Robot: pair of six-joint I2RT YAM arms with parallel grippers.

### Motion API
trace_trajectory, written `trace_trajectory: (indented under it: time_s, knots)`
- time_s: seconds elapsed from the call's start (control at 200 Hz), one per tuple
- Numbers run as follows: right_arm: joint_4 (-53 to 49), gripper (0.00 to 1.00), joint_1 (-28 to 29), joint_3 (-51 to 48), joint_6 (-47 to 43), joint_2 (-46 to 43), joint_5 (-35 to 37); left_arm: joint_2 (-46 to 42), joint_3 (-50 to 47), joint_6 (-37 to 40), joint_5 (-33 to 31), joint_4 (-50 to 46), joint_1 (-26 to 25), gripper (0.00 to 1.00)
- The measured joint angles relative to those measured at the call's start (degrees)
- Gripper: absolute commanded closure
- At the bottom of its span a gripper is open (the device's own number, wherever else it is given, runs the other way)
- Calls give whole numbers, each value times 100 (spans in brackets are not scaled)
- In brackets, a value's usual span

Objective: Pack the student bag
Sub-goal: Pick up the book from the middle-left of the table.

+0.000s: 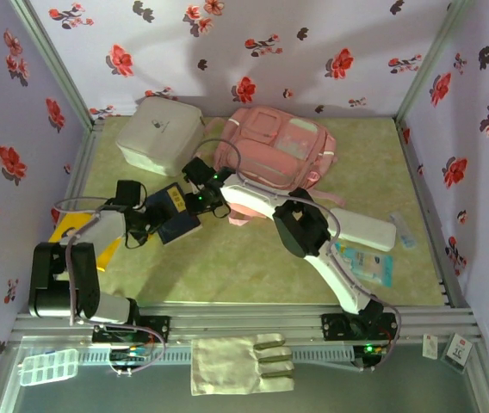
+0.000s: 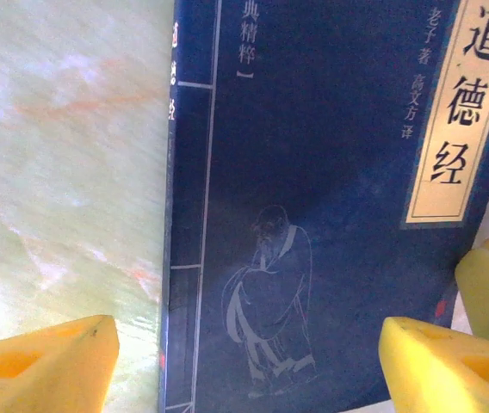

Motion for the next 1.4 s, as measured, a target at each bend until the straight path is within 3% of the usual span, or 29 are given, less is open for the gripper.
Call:
trace_trajectory:
  time_s: [0.42, 0.69, 1.005, 1.175, 1.4]
  knots:
    - [-39, 82, 0, 81, 68, 59, -22, 243, -31, 4, 278, 201, 17, 33]
    - [7, 82, 4, 35, 87, 59, -66, 269, -31, 4, 378, 234, 37, 33]
    - [31, 83, -35, 7, 170, 59, -107, -208, -28, -199, 715, 116, 52, 45]
    - [52, 83, -42, 7, 221, 59, -151, -737, -59, -695, 1027, 575, 52, 52]
    - [164, 83, -42, -59, 219, 57, -284, -586, -299, -1113, 1165, 1049, 46, 65]
